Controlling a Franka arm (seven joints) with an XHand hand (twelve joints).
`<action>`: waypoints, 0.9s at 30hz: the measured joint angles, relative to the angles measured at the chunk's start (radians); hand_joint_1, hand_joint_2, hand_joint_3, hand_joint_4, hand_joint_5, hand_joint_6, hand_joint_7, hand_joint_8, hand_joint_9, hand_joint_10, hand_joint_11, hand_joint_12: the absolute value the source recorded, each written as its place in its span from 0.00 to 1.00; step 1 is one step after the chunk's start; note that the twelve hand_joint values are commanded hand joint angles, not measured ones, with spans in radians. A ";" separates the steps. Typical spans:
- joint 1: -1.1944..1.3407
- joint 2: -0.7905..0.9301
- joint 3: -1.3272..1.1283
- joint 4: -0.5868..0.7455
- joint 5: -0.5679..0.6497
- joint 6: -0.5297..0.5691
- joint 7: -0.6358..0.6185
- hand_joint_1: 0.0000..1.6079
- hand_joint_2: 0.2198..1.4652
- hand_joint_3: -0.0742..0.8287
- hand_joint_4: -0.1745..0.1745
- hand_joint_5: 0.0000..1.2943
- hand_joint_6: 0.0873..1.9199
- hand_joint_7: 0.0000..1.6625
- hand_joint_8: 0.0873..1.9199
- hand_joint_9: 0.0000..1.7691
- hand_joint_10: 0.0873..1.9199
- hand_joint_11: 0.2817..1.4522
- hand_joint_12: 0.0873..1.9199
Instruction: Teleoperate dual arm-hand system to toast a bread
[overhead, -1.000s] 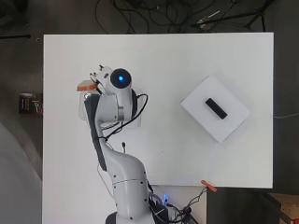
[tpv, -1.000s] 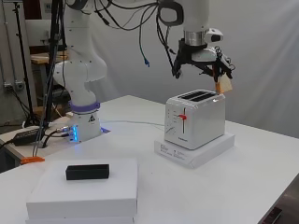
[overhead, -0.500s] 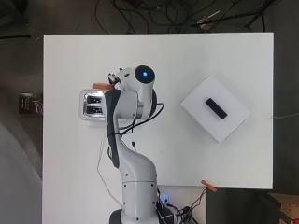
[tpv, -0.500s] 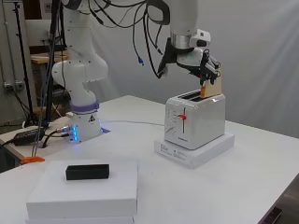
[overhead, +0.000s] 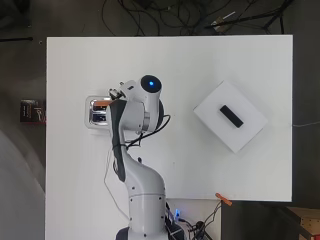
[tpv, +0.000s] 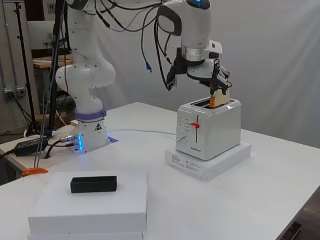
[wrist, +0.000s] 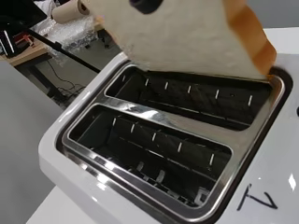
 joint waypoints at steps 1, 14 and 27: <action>0.001 -0.002 -0.001 0.006 0.004 -0.008 -0.009 0.76 0.79 0.08 0.00 0.51 0.64 0.61 0.56 0.74 0.16 0.33 0.33; 0.010 -0.006 0.004 -0.020 0.009 -0.014 -0.035 0.75 0.80 0.08 0.00 0.48 0.67 0.58 0.60 0.71 0.23 0.31 0.37; 0.019 0.066 -0.060 0.007 -0.058 0.071 0.131 0.05 0.62 0.09 0.12 0.16 0.00 0.14 0.00 0.18 0.00 0.08 0.00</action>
